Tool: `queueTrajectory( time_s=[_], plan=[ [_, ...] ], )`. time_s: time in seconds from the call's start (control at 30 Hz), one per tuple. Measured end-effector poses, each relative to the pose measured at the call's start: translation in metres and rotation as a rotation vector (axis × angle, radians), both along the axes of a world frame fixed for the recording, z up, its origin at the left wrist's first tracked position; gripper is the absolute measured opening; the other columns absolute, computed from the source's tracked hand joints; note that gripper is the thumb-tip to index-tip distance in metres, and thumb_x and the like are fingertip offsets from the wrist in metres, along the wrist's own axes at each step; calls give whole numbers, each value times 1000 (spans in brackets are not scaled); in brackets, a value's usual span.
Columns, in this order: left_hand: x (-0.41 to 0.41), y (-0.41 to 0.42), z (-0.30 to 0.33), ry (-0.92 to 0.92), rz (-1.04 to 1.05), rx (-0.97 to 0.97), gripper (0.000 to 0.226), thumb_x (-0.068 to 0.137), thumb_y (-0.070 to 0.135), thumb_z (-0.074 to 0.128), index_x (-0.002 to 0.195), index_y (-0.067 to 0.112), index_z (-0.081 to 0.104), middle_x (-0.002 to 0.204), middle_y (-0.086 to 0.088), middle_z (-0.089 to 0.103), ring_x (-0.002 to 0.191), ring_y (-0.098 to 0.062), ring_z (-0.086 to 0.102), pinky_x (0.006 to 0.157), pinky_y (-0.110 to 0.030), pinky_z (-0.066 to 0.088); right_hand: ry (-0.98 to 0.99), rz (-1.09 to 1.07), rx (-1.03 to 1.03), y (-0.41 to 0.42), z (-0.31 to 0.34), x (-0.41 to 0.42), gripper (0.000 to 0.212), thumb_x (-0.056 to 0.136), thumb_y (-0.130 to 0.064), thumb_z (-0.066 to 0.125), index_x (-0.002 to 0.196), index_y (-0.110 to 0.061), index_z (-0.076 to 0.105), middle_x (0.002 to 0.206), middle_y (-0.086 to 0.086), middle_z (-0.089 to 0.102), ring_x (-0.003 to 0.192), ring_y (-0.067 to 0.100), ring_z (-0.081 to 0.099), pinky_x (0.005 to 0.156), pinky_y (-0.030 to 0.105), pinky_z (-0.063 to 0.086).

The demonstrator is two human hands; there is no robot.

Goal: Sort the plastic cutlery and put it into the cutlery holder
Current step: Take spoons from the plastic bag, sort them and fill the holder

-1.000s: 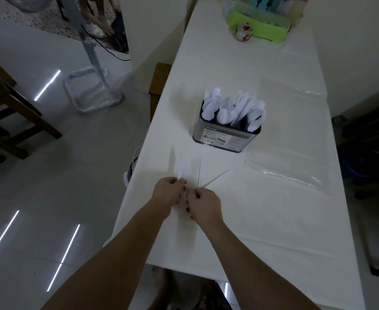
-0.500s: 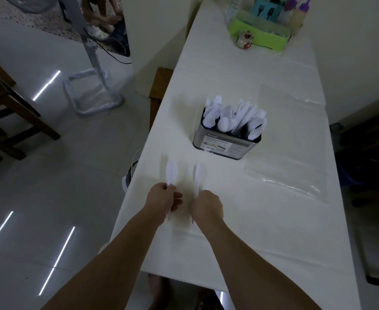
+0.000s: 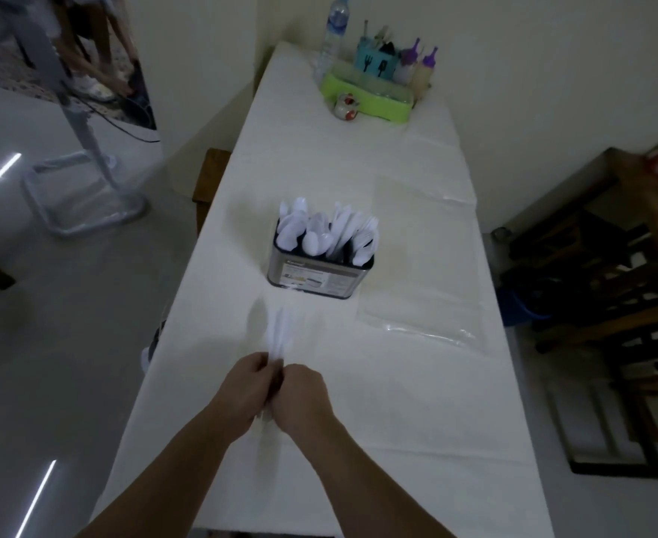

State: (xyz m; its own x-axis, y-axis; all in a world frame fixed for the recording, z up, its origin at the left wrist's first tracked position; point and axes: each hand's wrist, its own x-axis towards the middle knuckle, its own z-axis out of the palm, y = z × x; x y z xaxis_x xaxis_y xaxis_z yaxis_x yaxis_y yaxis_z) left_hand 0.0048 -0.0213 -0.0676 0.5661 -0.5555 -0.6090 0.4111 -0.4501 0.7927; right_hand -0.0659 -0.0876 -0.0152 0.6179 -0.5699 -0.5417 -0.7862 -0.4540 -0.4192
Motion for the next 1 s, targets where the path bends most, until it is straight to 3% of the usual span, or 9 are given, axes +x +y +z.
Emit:
queueTrajectory(
  time_s=[0.1,0.2,0.33,0.4,0.47,0.53,0.6,0.87,1.0],
  plan=[
    [-1,-6,1,-51,-49,20,32,98,23,56,79,-2,66,61,-9,61,57,-19,55,55,-32,41,17,82,-47,-4,0,-6,29,95,-19,48,110,-4,67,106,15,70,101,31,66,83,34,51],
    [-1,-12,4,-22,-35,4,30,99,19,56,78,-2,64,61,-9,62,57,-21,57,55,-32,46,4,80,-34,-12,2,-11,34,95,-24,43,102,-5,69,102,16,70,97,33,66,76,32,48],
    [-6,-18,21,139,19,-50,20,101,13,50,97,-1,63,80,-18,67,64,-28,67,56,-35,55,-62,-106,-140,-45,7,-18,29,94,-33,49,98,-13,69,100,9,72,97,28,66,80,29,49],
    [-10,-18,27,132,-16,-65,17,100,10,48,100,2,63,80,-15,64,61,-26,64,52,-32,49,-184,-236,-63,-62,5,-21,22,90,-34,59,104,-18,66,96,5,73,93,26,69,84,32,54],
    [-13,-18,34,117,-74,-92,17,99,7,47,97,4,64,77,-12,64,57,-24,60,51,-31,45,-336,-368,124,-73,7,-22,27,88,-29,66,113,-19,62,91,2,72,84,24,71,77,37,58],
    [-17,-19,38,132,-116,-137,17,100,6,47,97,3,63,74,-10,64,52,-24,56,50,-30,43,-448,-435,312,-83,13,-24,25,90,-18,67,114,-15,60,95,6,72,76,20,70,62,30,55],
    [-19,-21,40,180,-118,-183,16,100,5,46,99,0,61,72,-11,62,48,-24,51,48,-30,40,-491,-422,410,-90,21,-25,24,90,-12,66,114,-10,64,97,10,73,73,14,68,58,23,51],
    [-21,-27,46,87,-304,-158,26,103,26,44,100,7,62,65,-9,54,51,-26,47,50,-30,36,-500,-451,453,-105,28,-28,19,81,-13,77,96,-7,67,72,2,69,57,10,59,54,25,47],
    [-24,-29,52,117,-325,-163,31,105,26,41,99,3,61,61,-2,52,47,-22,44,45,-26,36,-446,-410,455,-108,35,-31,15,81,-19,77,86,-11,65,73,-1,68,62,11,61,54,25,47]
  ],
)
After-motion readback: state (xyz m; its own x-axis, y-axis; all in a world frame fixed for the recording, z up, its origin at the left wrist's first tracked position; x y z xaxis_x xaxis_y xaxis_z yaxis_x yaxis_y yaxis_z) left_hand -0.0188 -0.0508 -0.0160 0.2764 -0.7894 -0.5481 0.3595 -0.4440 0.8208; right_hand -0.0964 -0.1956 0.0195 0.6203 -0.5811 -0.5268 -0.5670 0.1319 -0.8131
